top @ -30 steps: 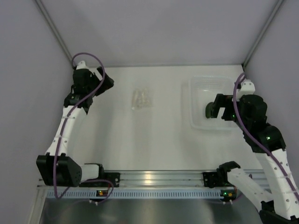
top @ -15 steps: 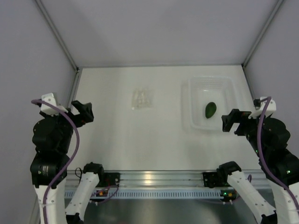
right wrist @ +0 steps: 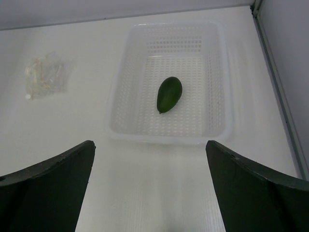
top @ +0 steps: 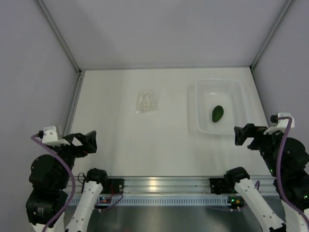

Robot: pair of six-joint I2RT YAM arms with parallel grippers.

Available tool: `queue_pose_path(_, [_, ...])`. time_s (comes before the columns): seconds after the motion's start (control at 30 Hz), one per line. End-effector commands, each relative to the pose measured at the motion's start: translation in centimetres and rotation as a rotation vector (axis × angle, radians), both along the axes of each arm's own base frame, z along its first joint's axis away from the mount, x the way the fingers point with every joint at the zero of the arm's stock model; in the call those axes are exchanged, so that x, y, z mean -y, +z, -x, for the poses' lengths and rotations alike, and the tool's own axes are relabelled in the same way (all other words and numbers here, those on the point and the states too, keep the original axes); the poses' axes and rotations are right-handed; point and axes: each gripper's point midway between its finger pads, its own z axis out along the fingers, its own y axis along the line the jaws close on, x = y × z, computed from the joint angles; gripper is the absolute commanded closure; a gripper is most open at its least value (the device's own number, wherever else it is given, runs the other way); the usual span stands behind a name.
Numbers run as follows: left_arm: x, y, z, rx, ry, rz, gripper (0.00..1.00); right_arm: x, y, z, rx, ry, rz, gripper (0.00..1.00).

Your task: Open the zip-top bag and remove the fake food

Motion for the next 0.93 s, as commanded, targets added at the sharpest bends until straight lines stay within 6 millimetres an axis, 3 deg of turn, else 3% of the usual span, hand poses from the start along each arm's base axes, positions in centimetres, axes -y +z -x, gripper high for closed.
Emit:
queue_pose_path(0.0, [0.0, -2.2, -0.3, -0.066, 0.0, -0.017, 0.02, 0.3, -0.6, 0.2, -0.01, -0.011, 0.012, 0.01])
queue_pose_path(0.33, [-0.3, -2.5, -0.7, -0.077, 0.014, -0.016, 0.02, 1.7, -0.5, 1.0, 0.008, -0.056, 0.05, 0.0])
queue_pose_path(0.9, [-0.7, -2.3, -1.3, -0.078, 0.048, -0.012, 0.02, 1.1, -0.7, 0.5, -0.006, -0.027, 0.059, 0.01])
